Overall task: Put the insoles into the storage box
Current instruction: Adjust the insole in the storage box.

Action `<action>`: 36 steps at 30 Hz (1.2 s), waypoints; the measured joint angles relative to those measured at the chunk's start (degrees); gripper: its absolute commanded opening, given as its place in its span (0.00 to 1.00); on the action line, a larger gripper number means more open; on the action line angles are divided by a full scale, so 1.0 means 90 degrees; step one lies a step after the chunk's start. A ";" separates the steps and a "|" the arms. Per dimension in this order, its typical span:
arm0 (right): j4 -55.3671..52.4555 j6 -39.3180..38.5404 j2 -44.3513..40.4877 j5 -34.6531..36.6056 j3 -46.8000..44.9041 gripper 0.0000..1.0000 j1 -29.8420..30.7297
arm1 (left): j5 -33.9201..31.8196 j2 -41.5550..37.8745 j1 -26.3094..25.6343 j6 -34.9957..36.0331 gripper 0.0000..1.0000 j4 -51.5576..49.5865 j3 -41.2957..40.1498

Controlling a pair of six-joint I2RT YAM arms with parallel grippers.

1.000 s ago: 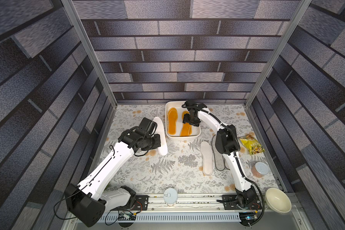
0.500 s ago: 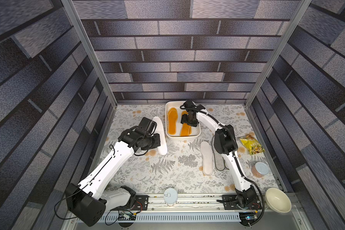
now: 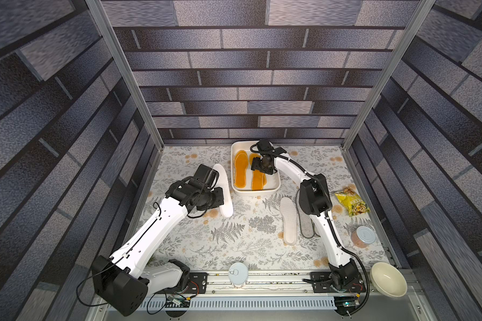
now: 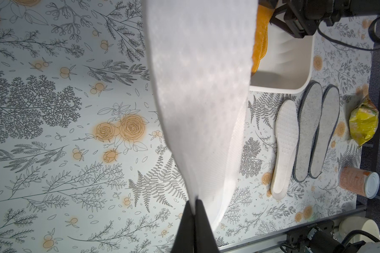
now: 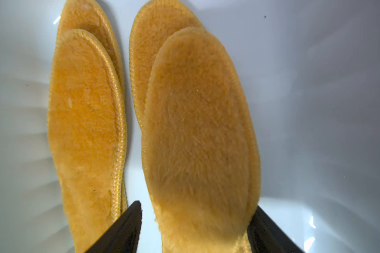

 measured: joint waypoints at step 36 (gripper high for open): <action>0.1331 -0.0520 0.0000 -0.0862 -0.0024 0.60 -0.0172 | 0.0000 -0.0010 0.0017 0.0000 0.00 0.0005 -0.0095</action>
